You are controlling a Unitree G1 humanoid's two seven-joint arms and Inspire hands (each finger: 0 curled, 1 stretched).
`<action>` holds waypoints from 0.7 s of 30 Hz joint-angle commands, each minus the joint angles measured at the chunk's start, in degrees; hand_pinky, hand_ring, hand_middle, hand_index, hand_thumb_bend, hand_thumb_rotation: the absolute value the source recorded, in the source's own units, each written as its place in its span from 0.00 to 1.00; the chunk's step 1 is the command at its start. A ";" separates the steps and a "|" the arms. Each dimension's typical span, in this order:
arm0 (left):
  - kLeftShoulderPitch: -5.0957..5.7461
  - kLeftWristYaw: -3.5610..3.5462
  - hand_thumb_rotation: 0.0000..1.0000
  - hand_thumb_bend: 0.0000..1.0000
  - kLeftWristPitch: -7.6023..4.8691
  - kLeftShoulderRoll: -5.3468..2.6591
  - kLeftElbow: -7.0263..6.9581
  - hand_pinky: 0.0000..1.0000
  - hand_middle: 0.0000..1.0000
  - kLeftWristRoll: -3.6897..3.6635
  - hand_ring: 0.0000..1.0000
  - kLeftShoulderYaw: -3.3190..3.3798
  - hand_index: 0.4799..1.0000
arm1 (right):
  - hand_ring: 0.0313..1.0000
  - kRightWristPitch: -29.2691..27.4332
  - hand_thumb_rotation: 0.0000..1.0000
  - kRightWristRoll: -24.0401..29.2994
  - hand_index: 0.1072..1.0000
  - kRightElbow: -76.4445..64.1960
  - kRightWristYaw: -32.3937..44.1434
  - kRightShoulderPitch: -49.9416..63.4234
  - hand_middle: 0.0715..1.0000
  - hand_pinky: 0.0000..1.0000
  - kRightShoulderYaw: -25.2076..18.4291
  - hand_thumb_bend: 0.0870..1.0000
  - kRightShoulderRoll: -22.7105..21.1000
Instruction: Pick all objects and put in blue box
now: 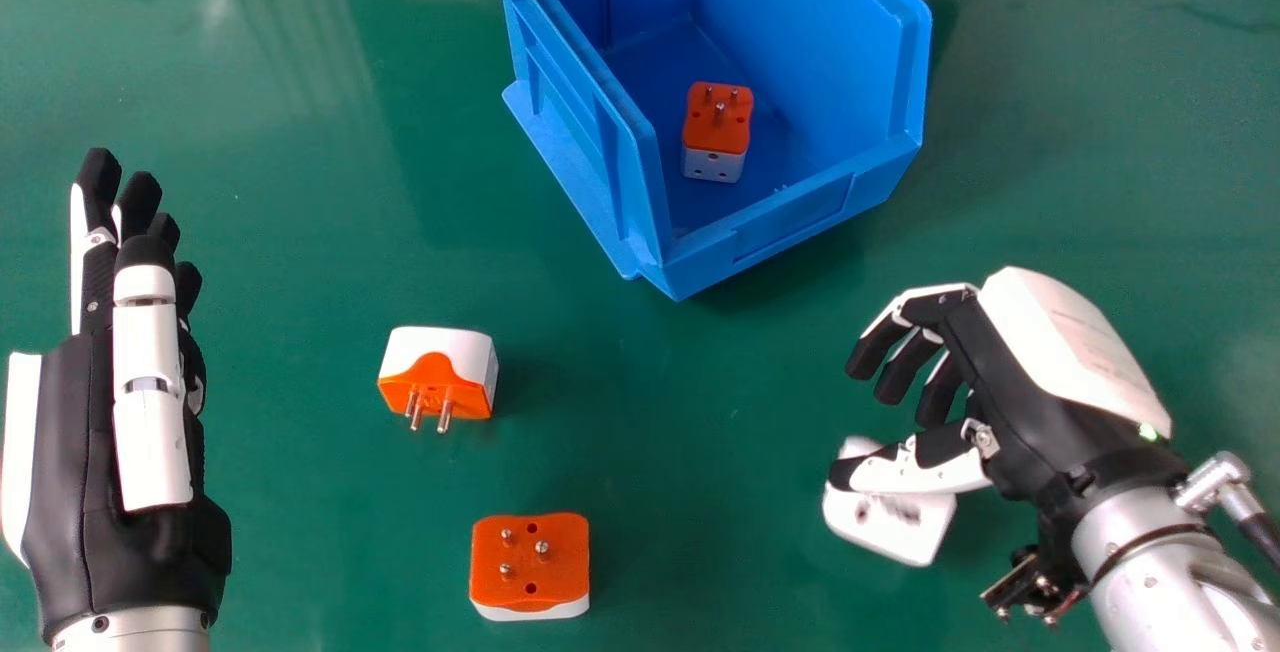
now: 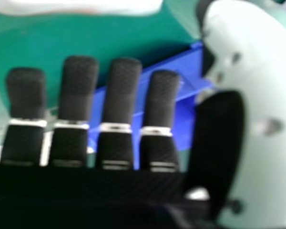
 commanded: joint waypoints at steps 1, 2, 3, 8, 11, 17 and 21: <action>0.08 0.00 1.00 0.14 -0.54 0.41 -0.99 1.00 1.00 0.10 1.00 0.30 1.00 | 0.39 -1.21 0.00 -0.03 0.48 -0.20 -0.74 -0.20 0.48 0.30 -0.60 0.44 -0.01; 0.15 -0.03 1.00 0.14 -0.58 0.47 -1.01 1.00 1.00 0.15 1.00 0.35 1.00 | 0.39 -1.42 0.00 0.06 0.48 0.13 -0.93 -0.16 0.48 0.30 -0.63 0.44 0.03; 0.22 -0.04 1.00 0.14 -0.60 0.55 -1.05 1.00 1.00 0.28 1.00 0.39 1.00 | 0.39 -1.40 0.00 0.01 0.48 0.35 -0.99 -0.14 0.48 0.30 -0.63 0.44 0.17; 0.33 -0.17 1.00 0.15 -0.85 0.55 -1.05 1.00 1.00 0.01 1.00 0.57 1.00 | 0.39 -1.21 0.00 -0.09 0.48 0.88 -0.64 -0.29 0.48 0.29 -0.61 0.44 0.27; 0.07 0.03 1.00 0.15 -0.74 0.38 -1.10 1.00 1.00 -0.06 1.00 0.54 1.00 | 0.40 -1.39 0.00 -0.19 0.48 1.09 -0.83 -0.48 0.48 0.30 -0.62 0.44 0.22; -0.26 0.44 1.00 0.16 -0.09 0.37 -1.36 1.00 0.99 0.37 1.00 0.29 0.99 | 0.40 -0.98 0.00 -0.69 0.49 1.38 -1.60 -0.49 0.48 0.29 -0.67 0.44 0.86; -0.64 0.40 1.00 0.15 -0.30 0.42 -1.02 1.00 0.99 0.20 1.00 0.38 0.99 | 0.40 -1.04 0.00 -0.81 0.49 1.33 -2.08 -0.40 0.48 0.29 -0.73 0.44 1.28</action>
